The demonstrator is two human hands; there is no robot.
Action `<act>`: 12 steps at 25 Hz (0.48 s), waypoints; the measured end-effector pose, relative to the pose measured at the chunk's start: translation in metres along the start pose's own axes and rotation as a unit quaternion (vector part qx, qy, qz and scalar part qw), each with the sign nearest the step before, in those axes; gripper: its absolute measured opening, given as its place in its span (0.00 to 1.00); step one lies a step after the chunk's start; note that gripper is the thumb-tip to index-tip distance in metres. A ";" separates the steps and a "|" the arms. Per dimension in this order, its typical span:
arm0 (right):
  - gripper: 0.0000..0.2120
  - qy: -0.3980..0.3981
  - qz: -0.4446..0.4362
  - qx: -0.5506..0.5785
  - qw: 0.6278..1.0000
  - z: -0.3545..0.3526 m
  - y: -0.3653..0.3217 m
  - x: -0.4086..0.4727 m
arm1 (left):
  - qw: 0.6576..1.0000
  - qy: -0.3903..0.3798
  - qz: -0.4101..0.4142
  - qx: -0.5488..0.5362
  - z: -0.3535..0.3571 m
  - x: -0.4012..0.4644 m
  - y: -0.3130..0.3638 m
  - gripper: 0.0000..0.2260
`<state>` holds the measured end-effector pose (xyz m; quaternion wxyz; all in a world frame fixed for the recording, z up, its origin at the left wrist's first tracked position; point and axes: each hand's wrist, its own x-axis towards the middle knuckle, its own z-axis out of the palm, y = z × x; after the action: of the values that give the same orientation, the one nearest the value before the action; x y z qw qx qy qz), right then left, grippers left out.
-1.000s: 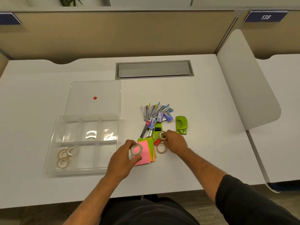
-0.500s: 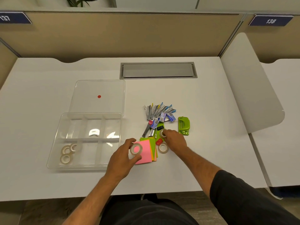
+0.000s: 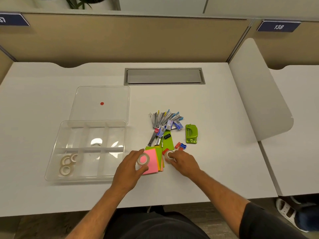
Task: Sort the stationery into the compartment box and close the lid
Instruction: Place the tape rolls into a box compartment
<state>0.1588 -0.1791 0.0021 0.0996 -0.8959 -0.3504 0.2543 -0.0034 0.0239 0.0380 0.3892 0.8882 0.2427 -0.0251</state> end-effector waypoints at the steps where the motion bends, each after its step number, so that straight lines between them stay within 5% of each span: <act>1: 0.15 0.001 0.001 -0.010 1.000 0.003 -0.001 -0.001 | 1.000 0.000 0.004 0.001 0.000 0.000 0.000 0.31; 12: 0.13 0.009 0.010 -0.086 0.996 0.017 0.000 -0.007 | 1.000 0.007 0.000 -0.014 -0.007 -0.013 -0.003 0.30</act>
<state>0.1453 -0.1834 -0.0098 0.0231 -0.9070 -0.3608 0.2160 -0.0172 0.0249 0.0439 0.3994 0.8830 0.2462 -0.0155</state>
